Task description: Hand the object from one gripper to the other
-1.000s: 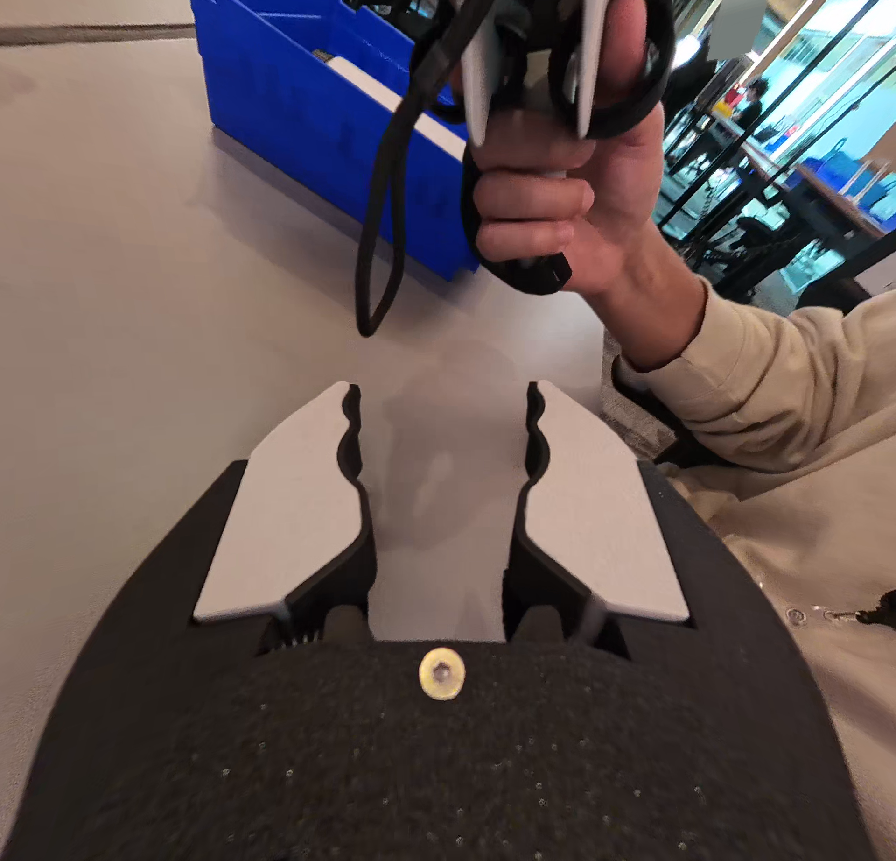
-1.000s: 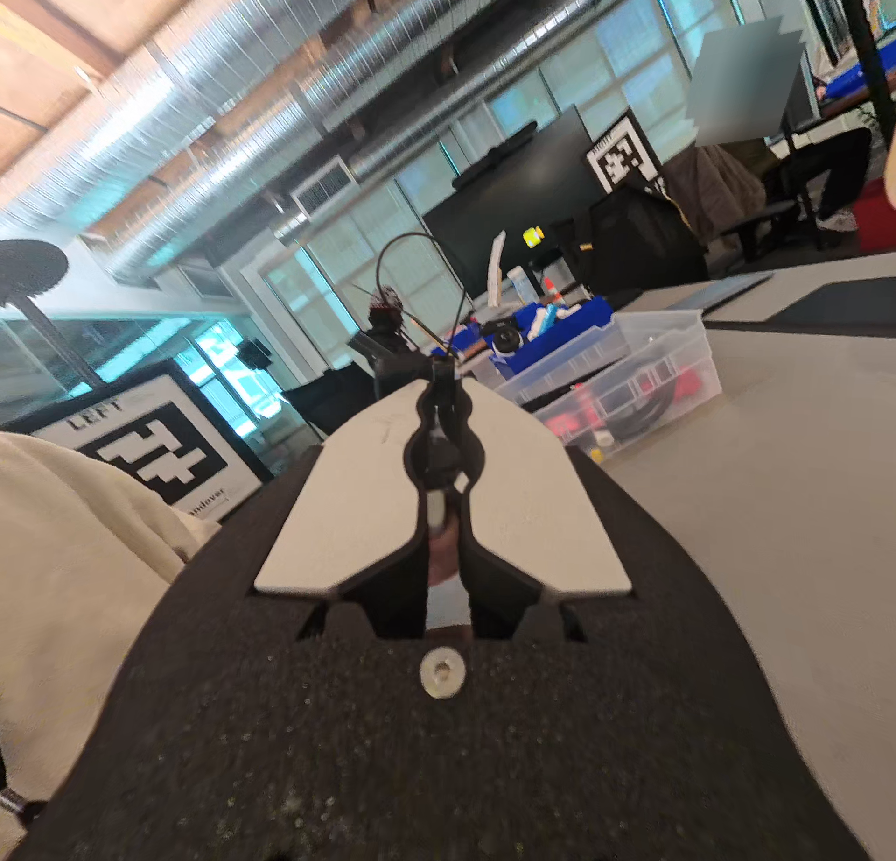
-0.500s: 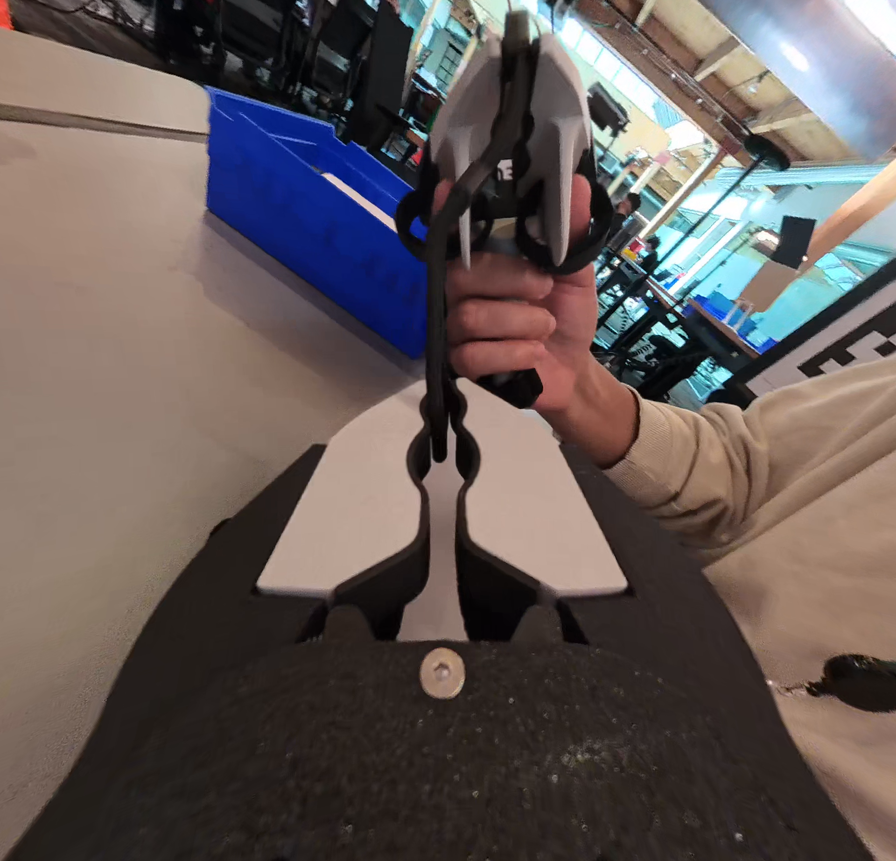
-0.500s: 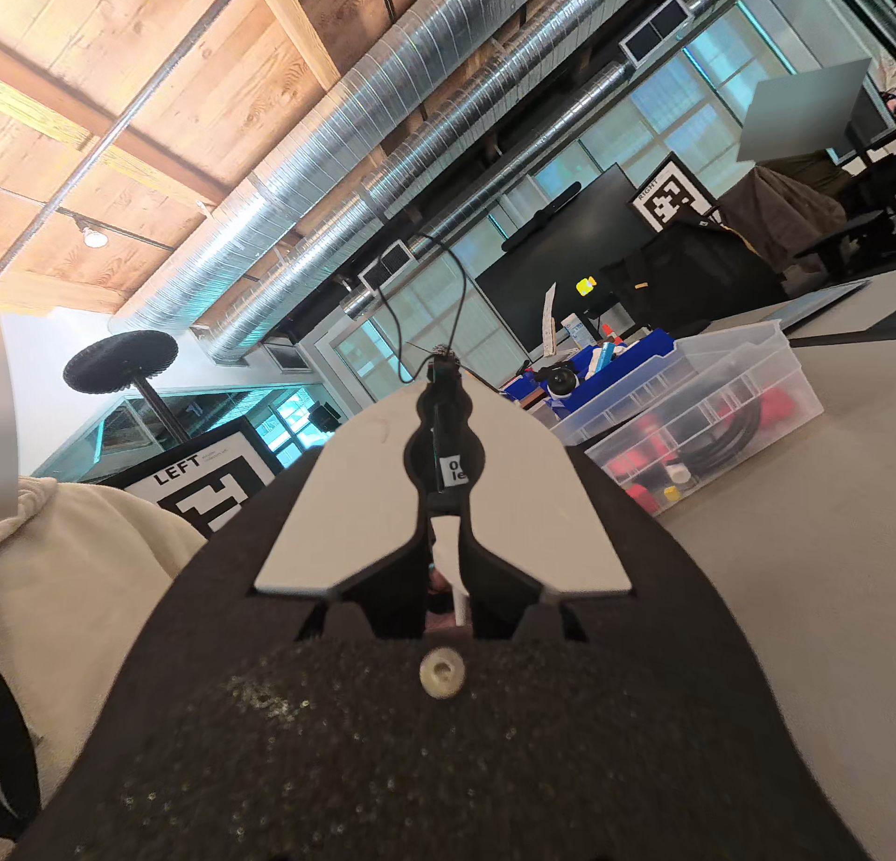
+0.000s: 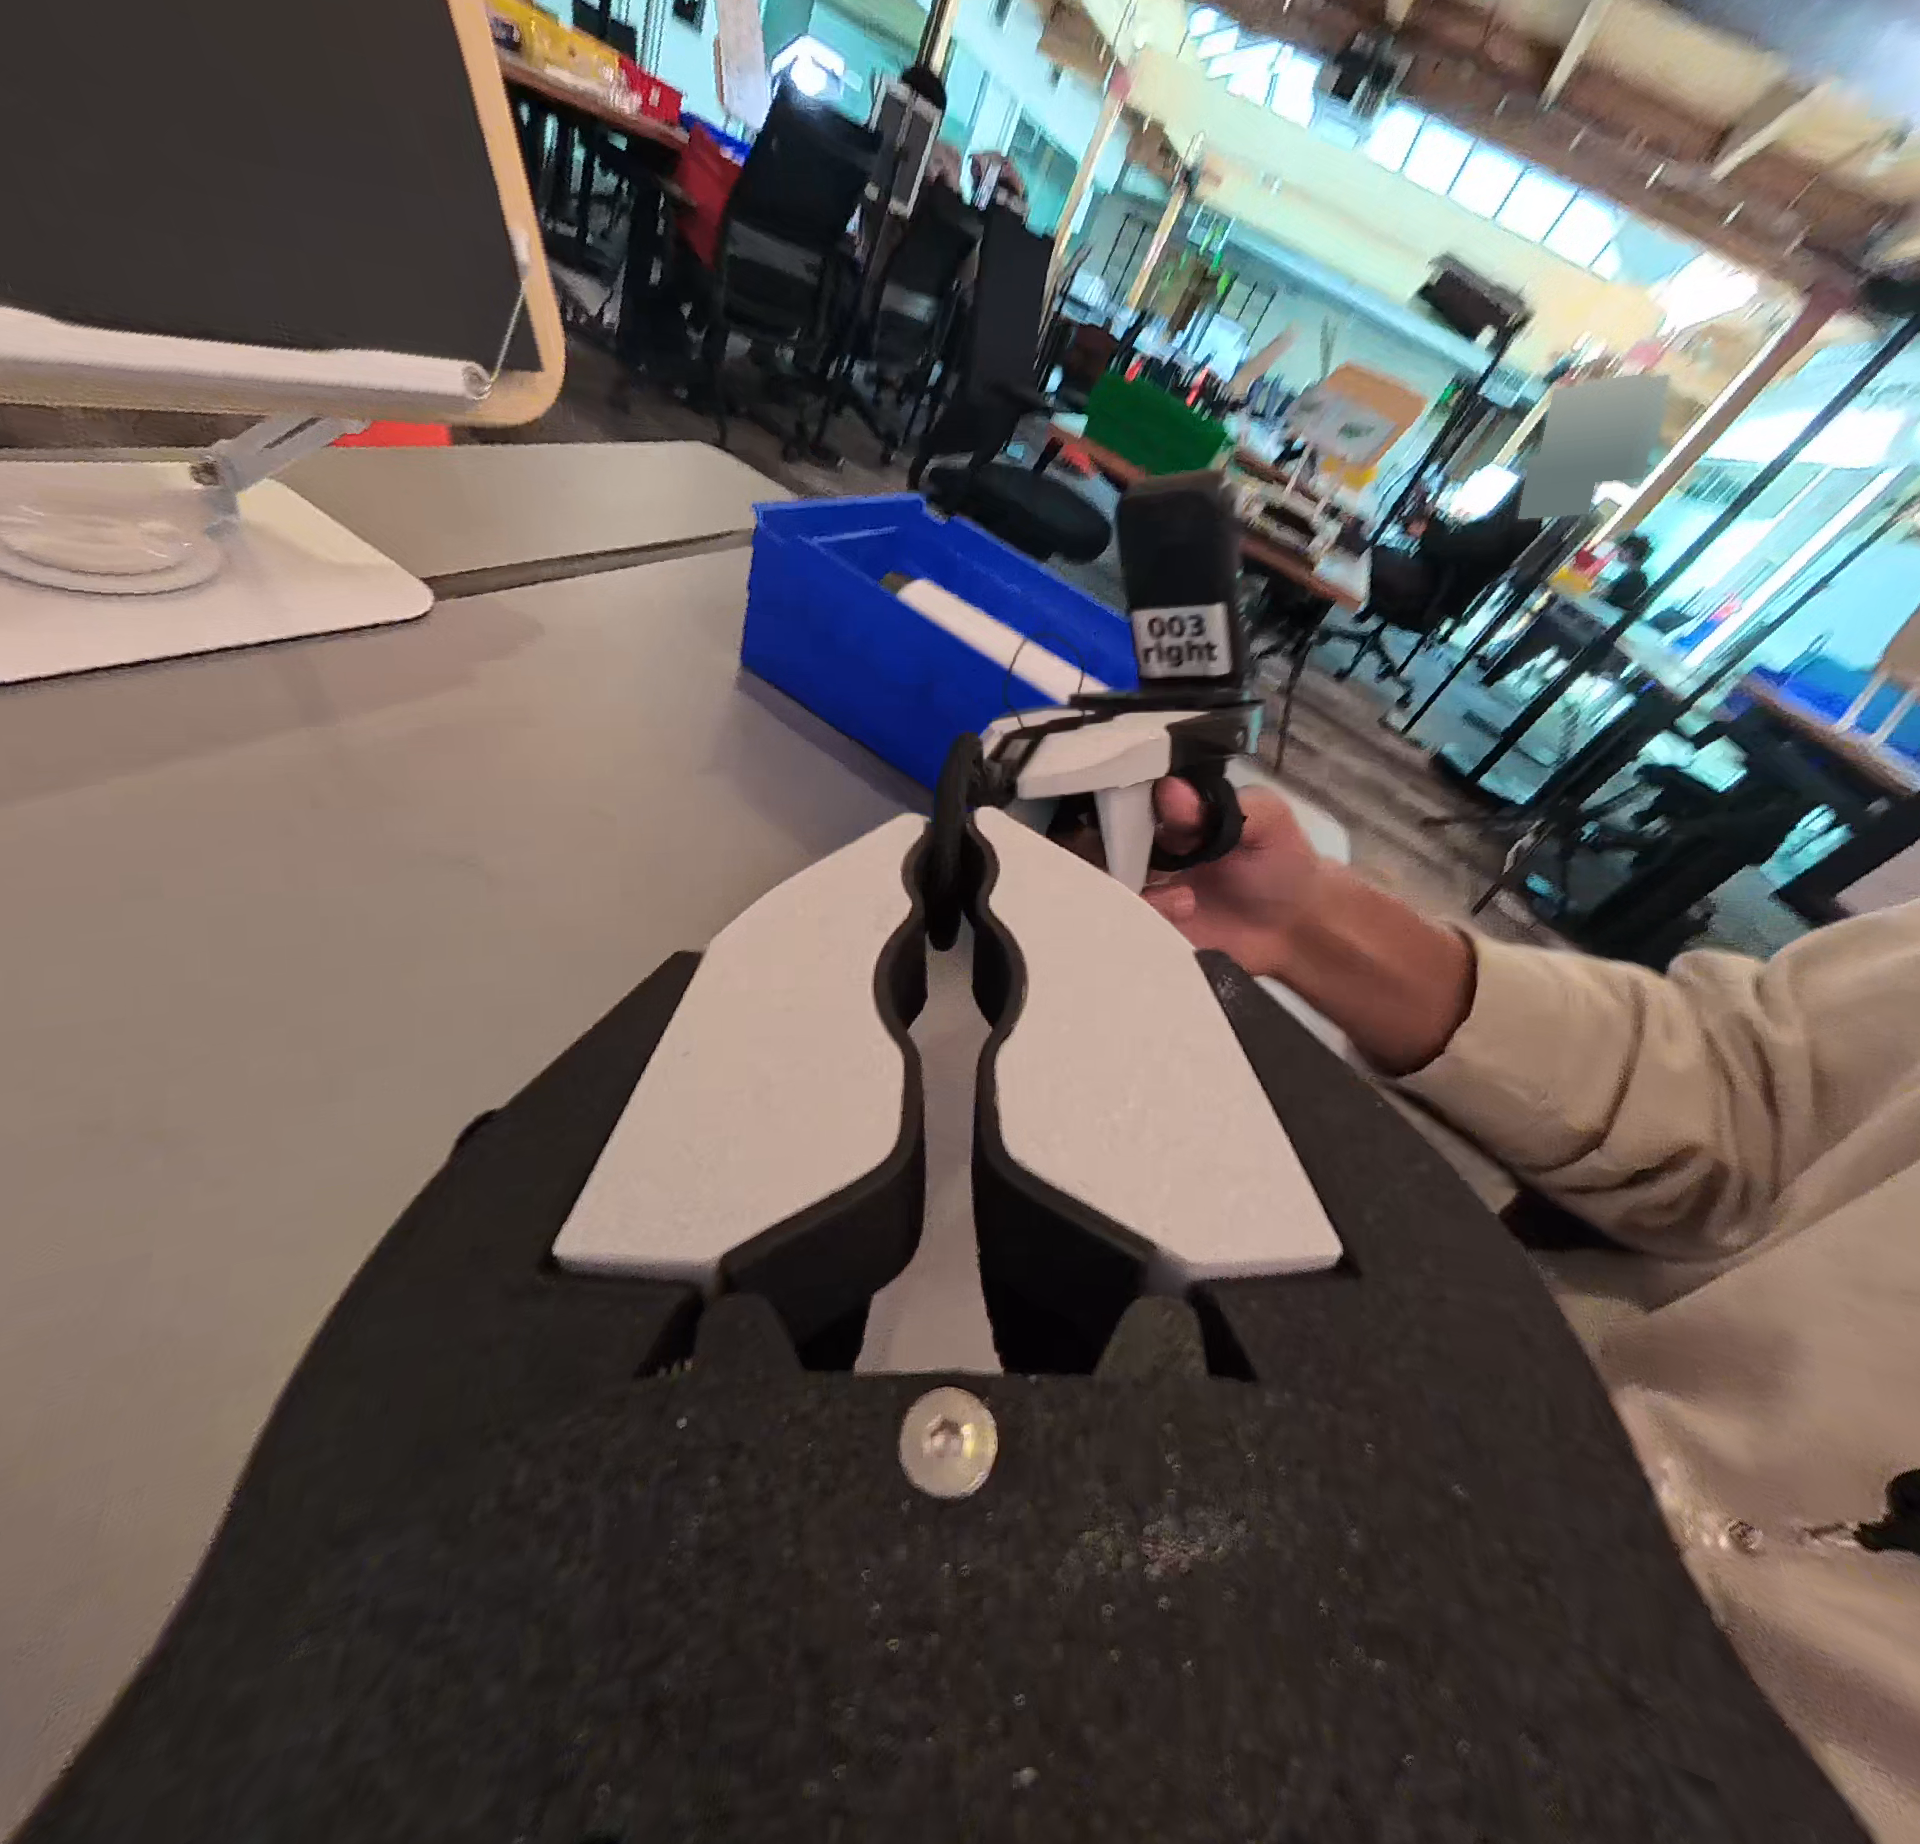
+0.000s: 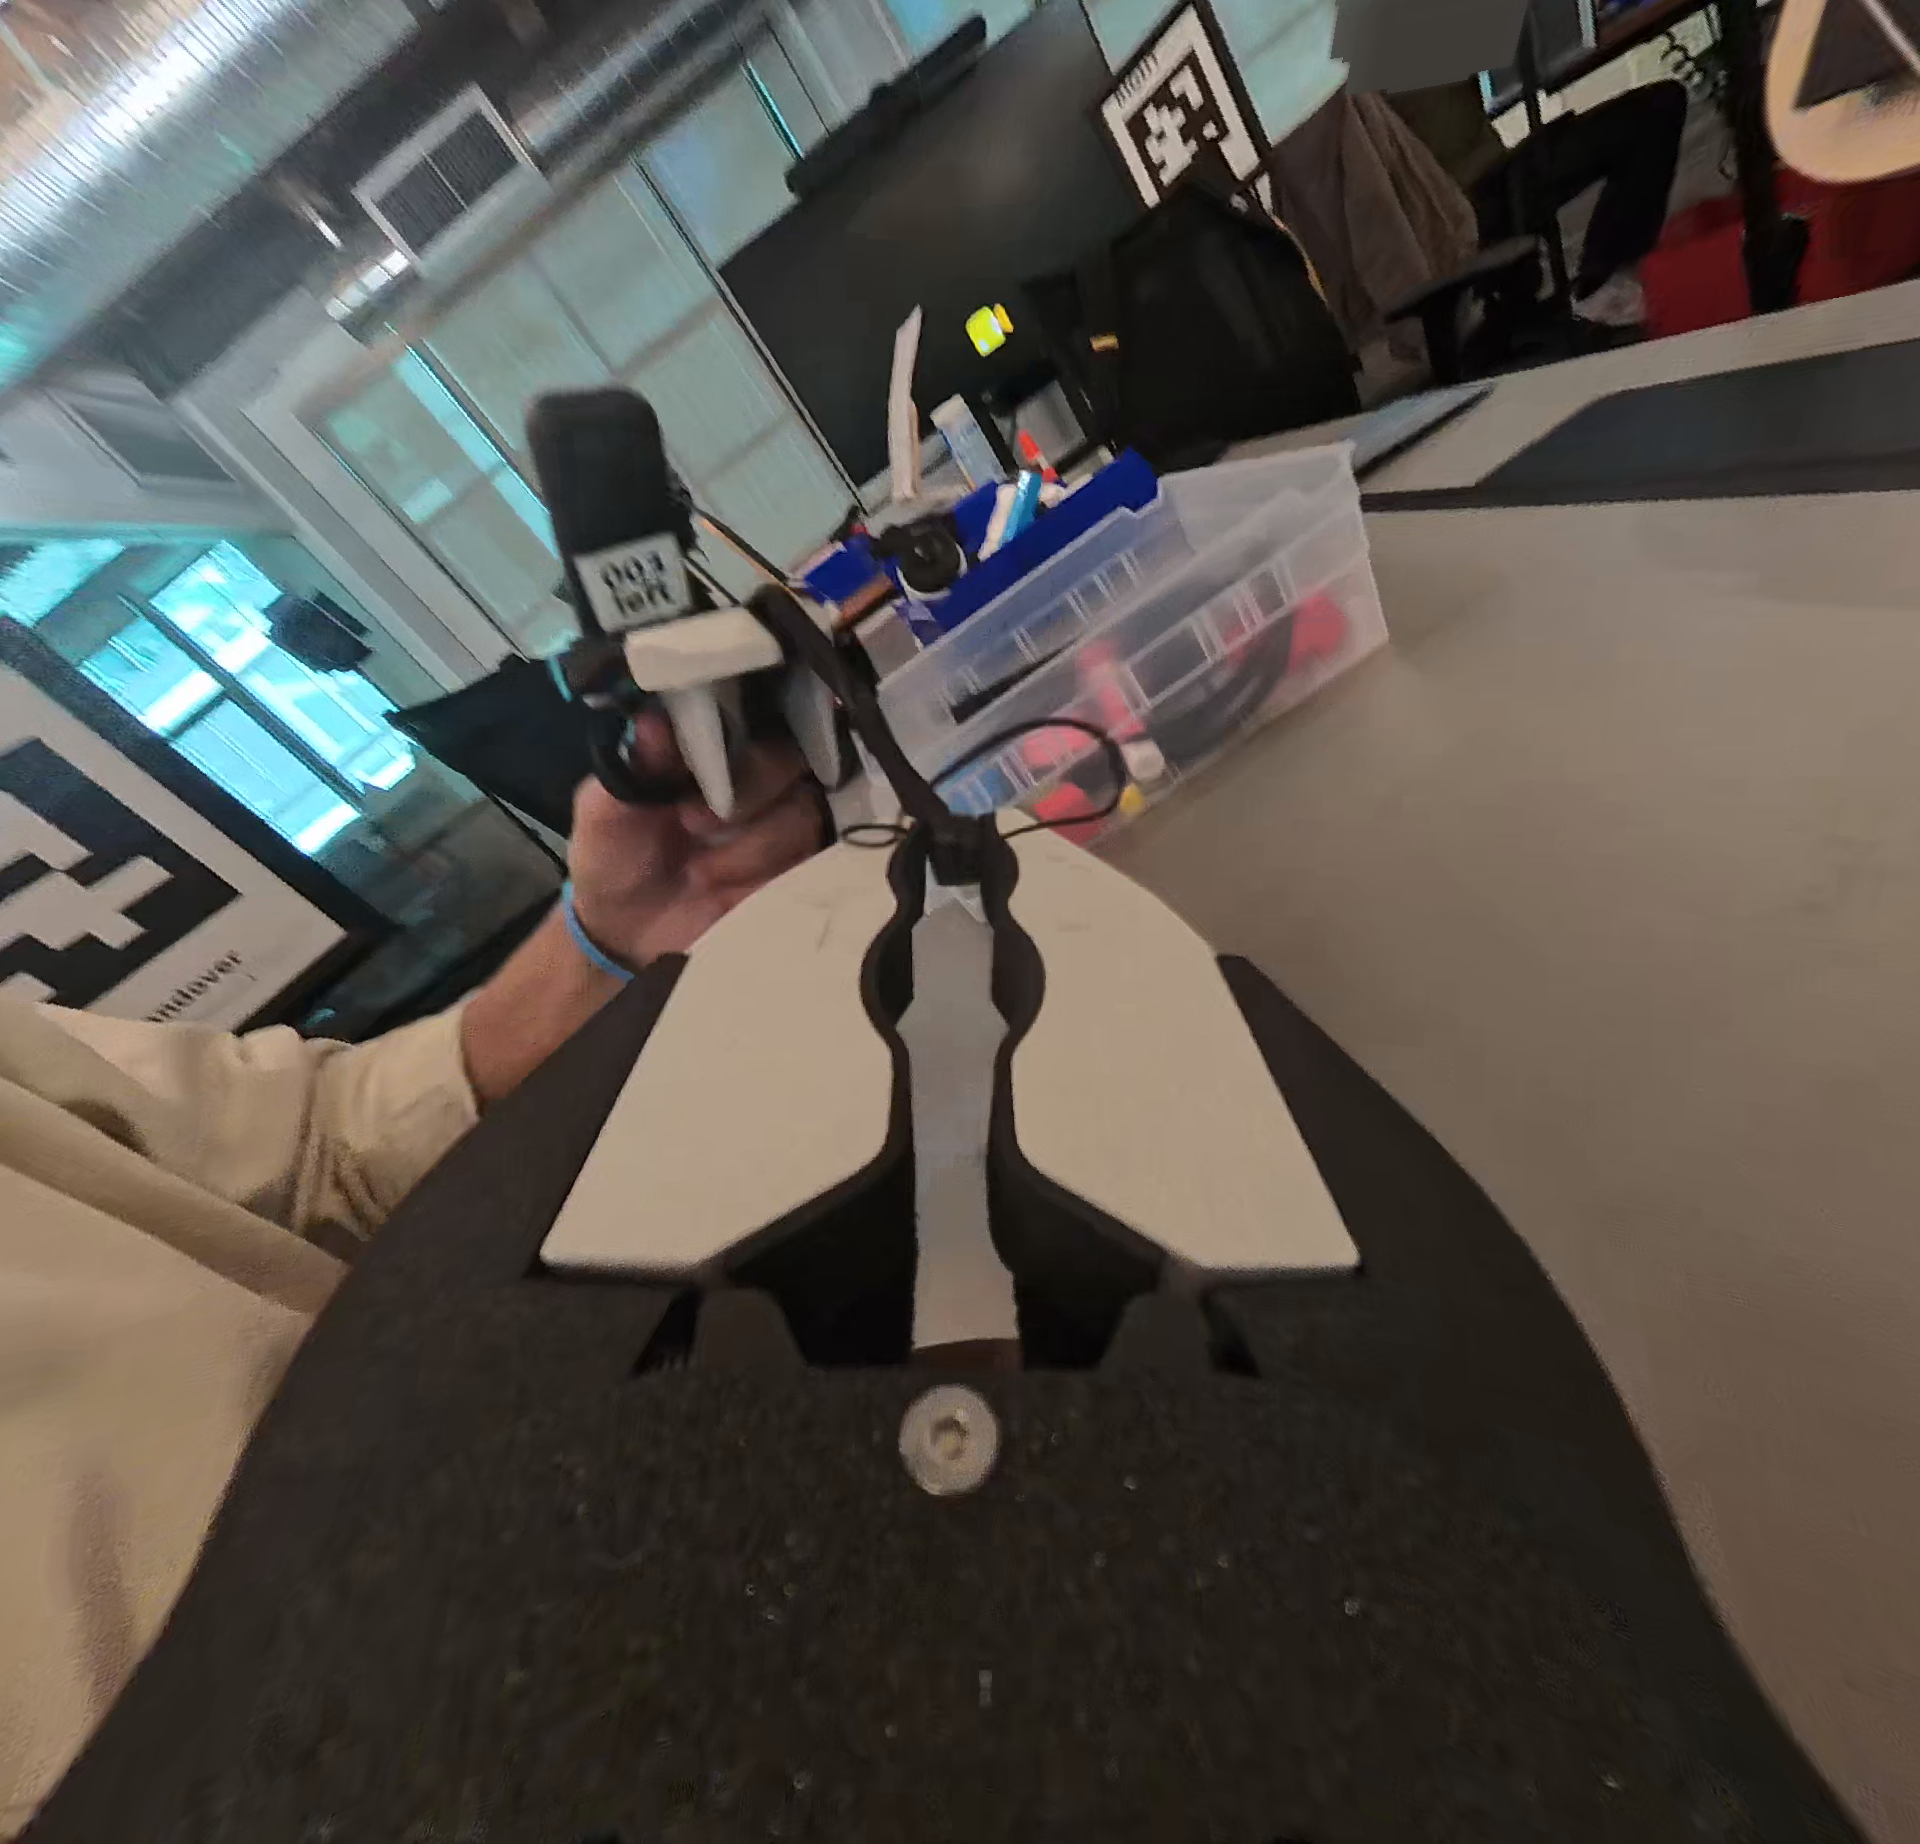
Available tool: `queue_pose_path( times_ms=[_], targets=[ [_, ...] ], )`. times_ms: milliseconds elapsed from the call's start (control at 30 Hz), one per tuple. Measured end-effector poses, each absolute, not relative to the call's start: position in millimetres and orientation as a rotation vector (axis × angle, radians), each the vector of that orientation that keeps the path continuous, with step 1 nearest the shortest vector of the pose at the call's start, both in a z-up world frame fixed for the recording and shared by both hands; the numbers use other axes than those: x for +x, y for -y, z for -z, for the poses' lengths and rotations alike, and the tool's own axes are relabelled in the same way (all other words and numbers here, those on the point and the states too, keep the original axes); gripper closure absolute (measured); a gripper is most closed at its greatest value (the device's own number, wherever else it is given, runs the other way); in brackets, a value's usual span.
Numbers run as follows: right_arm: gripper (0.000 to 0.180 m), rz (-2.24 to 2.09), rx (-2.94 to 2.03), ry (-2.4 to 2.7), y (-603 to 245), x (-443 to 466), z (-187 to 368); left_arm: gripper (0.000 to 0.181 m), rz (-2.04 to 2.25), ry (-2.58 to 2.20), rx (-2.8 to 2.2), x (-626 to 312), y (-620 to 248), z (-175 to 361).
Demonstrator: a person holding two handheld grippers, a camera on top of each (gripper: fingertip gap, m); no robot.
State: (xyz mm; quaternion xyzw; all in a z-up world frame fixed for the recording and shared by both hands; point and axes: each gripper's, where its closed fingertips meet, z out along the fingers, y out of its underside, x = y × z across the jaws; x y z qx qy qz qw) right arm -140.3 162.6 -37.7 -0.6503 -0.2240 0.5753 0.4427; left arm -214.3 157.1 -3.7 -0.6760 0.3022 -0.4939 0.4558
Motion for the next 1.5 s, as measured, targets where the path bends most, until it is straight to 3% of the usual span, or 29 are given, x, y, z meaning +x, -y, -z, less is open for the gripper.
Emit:
queue_pose_path(
  times_ms=[167, 433, 800, 867, 900, 1067, 1167, 1233, 1500],
  targets=[
    [0.151, -1.151, -1.709, 0.658, -173, -134, 58, 0.178, 1.023, -0.938, -1.758, -221, -165, -3],
    [0.139, -0.838, -1.650, 0.906, -164, -122, 49, 0.178, 0.632, -1.412, -1.911, -222, -161, 2],
    [0.145, -0.750, -1.580, 1.223, -140, -168, 51, 0.178, 0.483, -1.705, -1.868, -192, -134, -2],
    [0.156, -0.798, -1.578, 1.212, -139, -169, 51, 0.178, 0.491, -1.710, -1.857, -188, -131, -4],
    [0.174, -0.820, -1.565, 1.199, -138, -168, 49, 0.178, 0.491, -1.709, -1.854, -187, -131, -5],
    [0.174, -0.956, -1.561, 1.100, -139, -160, 39, 0.176, 0.548, -1.606, -1.854, -184, -138, -6],
    [0.174, -1.078, -1.554, 1.014, -140, -157, 33, 0.150, 0.691, -1.499, -1.875, -183, -140, -2],
    [0.174, -1.145, -1.549, 0.960, -141, -154, 31, 0.144, 0.780, -1.430, -1.874, -182, -139, 3],
    [0.174, -1.294, -1.508, 0.847, -141, -159, 24, 0.143, 1.091, -1.213, -1.877, -166, -126, 51]
  ],
)
